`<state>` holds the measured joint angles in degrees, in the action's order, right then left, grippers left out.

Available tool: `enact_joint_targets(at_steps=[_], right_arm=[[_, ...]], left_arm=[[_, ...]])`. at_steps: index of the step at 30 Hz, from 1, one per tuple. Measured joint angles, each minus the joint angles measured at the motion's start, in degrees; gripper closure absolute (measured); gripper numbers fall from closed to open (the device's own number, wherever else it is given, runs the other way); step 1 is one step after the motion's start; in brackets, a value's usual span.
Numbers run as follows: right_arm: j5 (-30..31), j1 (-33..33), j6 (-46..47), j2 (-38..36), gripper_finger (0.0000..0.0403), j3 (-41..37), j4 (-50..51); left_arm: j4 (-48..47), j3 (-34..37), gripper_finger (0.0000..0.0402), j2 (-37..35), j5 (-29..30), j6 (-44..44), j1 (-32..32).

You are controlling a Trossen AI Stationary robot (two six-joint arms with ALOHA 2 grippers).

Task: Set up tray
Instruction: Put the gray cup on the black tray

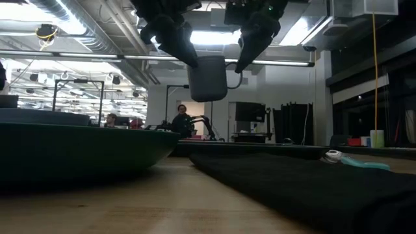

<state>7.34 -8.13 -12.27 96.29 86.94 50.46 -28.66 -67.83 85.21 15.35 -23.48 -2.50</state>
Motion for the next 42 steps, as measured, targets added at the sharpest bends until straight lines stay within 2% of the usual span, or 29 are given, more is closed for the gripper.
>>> enact_joint_targets(at_steps=[11, 18, 30, 34, 38, 42], right_arm=[[0.1, 0.0, -0.2, -0.1, 0.0342, 0.0, -0.8], [0.1, 0.0, -0.3, -0.1, 0.0327, 0.0, -1.9], [-0.1, 0.0, -1.5, -0.1, 0.0292, 0.0, -1.4], [-0.1, -0.5, -1.5, -0.2, 0.0291, 0.0, -0.4], [-2.8, -2.0, 0.3, -0.3, 0.0305, -0.1, 0.0], [-4.4, -3.0, 1.5, -0.7, 0.0347, -2.7, -4.4]], left_arm=[[0.1, 0.0, 0.0394, 0.0, -1.7, -2.6, 0.1], [-0.8, 0.0, 0.0398, 0.0, -2.9, -3.5, 0.1], [-6.5, 0.1, 0.0399, 0.0, -0.9, -4.6, -0.1], [-6.6, 0.1, 0.0399, 0.0, -4.0, -7.8, -1.4], [-9.3, 0.1, 0.0399, 0.0, -8.5, -7.8, -4.0], [-11.3, 0.1, 0.0399, -1.1, -9.7, -7.8, -6.7]])
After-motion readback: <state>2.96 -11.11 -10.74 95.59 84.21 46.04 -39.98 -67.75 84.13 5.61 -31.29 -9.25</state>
